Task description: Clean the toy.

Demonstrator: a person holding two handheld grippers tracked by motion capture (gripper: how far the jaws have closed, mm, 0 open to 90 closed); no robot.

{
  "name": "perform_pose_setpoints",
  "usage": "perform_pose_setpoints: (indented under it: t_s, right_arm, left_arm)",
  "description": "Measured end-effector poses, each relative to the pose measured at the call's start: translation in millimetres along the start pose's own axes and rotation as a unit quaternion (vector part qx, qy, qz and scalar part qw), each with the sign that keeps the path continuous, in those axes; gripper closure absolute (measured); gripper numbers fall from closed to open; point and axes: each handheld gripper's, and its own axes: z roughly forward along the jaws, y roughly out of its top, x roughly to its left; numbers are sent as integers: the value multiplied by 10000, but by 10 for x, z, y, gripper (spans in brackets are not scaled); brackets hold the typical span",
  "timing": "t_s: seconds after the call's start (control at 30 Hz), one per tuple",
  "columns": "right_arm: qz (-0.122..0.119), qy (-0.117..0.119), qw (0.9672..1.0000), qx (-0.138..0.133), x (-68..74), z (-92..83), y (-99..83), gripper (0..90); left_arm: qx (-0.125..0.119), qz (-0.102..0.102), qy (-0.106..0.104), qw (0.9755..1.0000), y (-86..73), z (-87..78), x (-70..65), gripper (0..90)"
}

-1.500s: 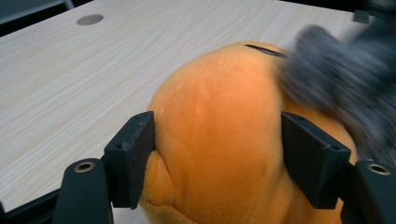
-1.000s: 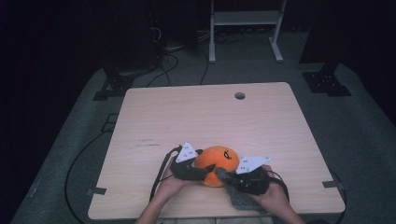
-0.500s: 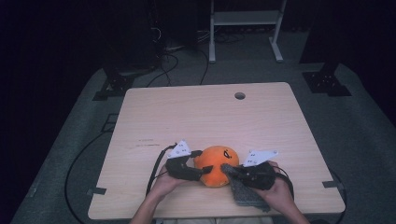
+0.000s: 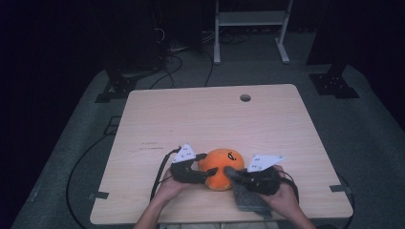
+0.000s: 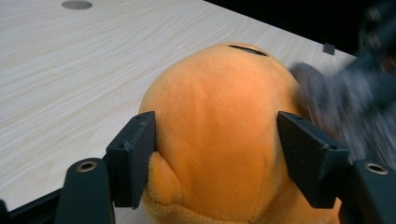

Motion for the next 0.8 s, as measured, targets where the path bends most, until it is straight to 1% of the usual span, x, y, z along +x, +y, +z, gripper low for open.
perform_pose_setpoints:
  t_s: [0.03,0.07,0.13,0.2,0.23,0.27,0.3,0.37,0.4,0.43,0.47,0.5,0.53,0.57,0.6,0.63,0.67,0.7,0.73,0.77,0.8]
  right_arm:
    - [63,-80,9999,-76,-33,-27,1,789]
    - [166,-206,9996,-140,-83,-58,-2,789]
    - [277,-226,9994,-45,-154,-41,-28,788]
    - [326,-264,9991,78,-178,-4,-60,788]
    - [304,-314,9990,117,-181,-1,-64,788]
    - [278,-402,9987,162,-181,-10,-65,788]
    - [298,-412,9986,176,-193,-19,-72,788]
    - [405,-339,9984,215,-210,-24,-90,788]
    - [447,-294,9983,243,-215,-25,-97,789]
    - [483,-190,9983,261,-209,-25,-93,789]
    - [477,-26,9984,291,-187,-24,-79,790]
    - [406,71,9987,286,-156,-21,-63,790]
    - [267,111,9991,301,-112,-17,-37,790]
    - [76,52,9995,287,-73,-15,9,790]
    - [-41,-41,9997,236,-66,-23,51,790]
    - [-72,-126,9998,121,-84,-39,93,790]
    - [-74,-186,9998,25,-119,-54,132,789]
    - [-95,-260,9996,-3,-158,-63,169,789]
    - [-101,-325,9994,-10,-198,-60,200,788]
    - [-107,-341,9994,24,-228,-51,218,787]
    - [-153,-379,9991,138,-267,-14,231,786]
  left_arm:
    - [-6,75,-7,10000,9,6,-16,291]
    - [0,93,54,9999,23,7,-32,278]
    - [24,79,145,9999,79,-11,-63,207]
    - [6,121,273,9996,127,-47,-123,161]
    - [3,176,320,9993,146,-74,-176,146]
    - [20,238,310,9992,149,-87,-216,138]
    - [86,312,340,9989,145,-87,-253,136]
    - [214,449,386,9980,121,-58,-303,135]
    - [357,535,454,9969,103,-23,-324,136]
    - [447,623,519,9957,88,11,-334,137]
    - [501,704,555,9947,77,32,-337,145]
    - [538,844,596,9932,66,50,-331,170]
    - [559,968,594,9920,61,61,-321,204]
    - [549,1041,578,9914,60,68,-311,230]
    - [569,1084,547,9910,62,69,-304,245]
    - [572,1138,499,9906,61,70,-303,259]
    - [576,1201,501,9898,57,71,-311,270]
    - [587,1257,487,9891,54,70,-313,273]
    - [582,1263,478,9891,52,69,-311,274]
    - [568,1243,454,9896,52,66,-295,274]
    - [505,1141,432,9912,50,67,-282,271]
